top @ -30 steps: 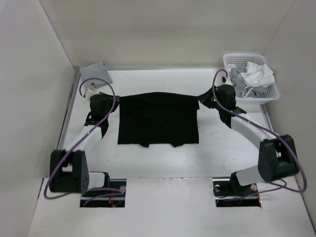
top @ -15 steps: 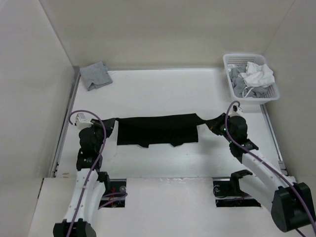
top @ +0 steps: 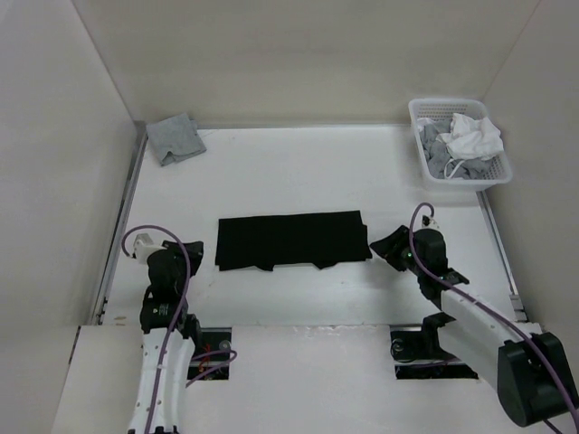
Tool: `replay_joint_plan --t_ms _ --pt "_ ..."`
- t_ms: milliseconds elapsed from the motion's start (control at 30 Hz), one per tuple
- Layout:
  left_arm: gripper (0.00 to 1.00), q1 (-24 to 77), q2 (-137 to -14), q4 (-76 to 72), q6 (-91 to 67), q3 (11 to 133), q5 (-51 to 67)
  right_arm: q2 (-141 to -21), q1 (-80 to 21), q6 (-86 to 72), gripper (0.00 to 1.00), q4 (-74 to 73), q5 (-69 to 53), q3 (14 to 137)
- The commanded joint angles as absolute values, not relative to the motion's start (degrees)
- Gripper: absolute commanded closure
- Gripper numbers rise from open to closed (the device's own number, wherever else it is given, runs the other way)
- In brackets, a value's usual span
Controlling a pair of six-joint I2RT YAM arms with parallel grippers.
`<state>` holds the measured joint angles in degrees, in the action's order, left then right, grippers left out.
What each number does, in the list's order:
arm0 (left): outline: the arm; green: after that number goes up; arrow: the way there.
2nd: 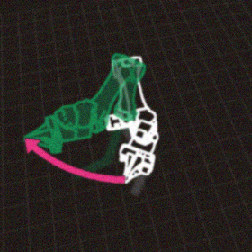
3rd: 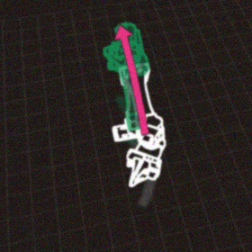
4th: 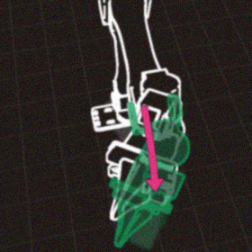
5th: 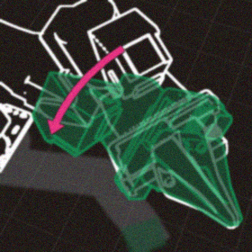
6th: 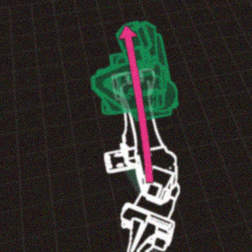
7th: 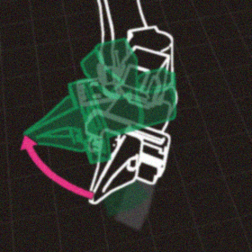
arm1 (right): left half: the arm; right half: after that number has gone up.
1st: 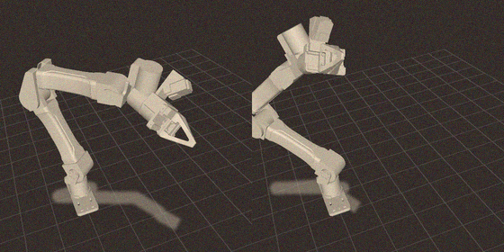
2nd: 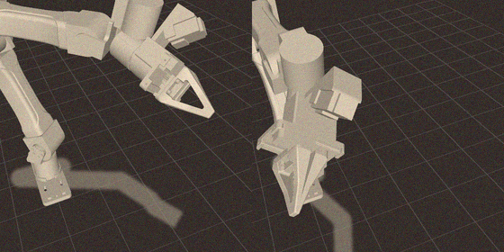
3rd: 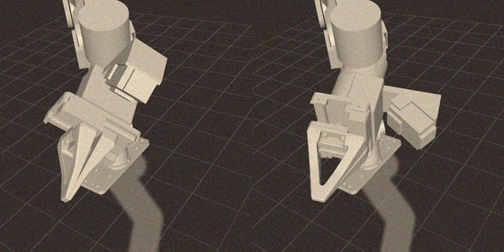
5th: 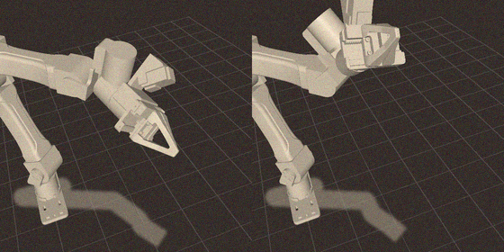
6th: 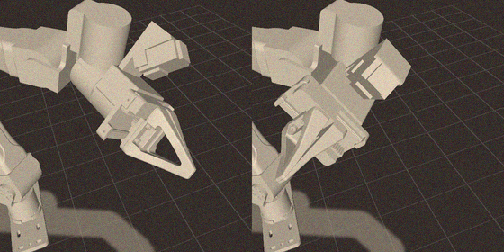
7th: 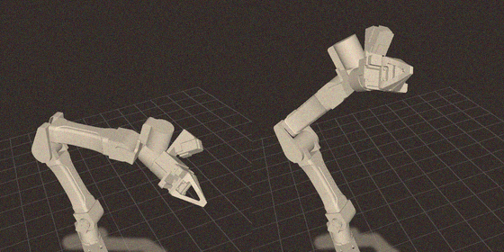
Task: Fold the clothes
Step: Fold the tank top
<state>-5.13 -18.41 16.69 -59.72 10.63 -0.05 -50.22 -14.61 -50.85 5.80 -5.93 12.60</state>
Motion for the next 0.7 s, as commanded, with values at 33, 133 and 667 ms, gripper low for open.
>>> replay_joint_plan --t_ms 33,133,667 --pt "0.81 -3.4 -20.1 13.6 -58.6 15.6 -7.1 -54.6 -13.3 -49.6 0.46 9.3 -5.9 15.3" --pt "0.81 -0.2 -27.0 4.6 -59.1 14.8 -5.5 -62.8 -13.9 -49.4 0.46 13.1 -7.2 18.0" --pt "0.8 20.2 -48.7 -19.5 -57.6 17.4 -9.8 -85.0 -16.0 -64.0 0.94 42.2 -13.1 17.3"
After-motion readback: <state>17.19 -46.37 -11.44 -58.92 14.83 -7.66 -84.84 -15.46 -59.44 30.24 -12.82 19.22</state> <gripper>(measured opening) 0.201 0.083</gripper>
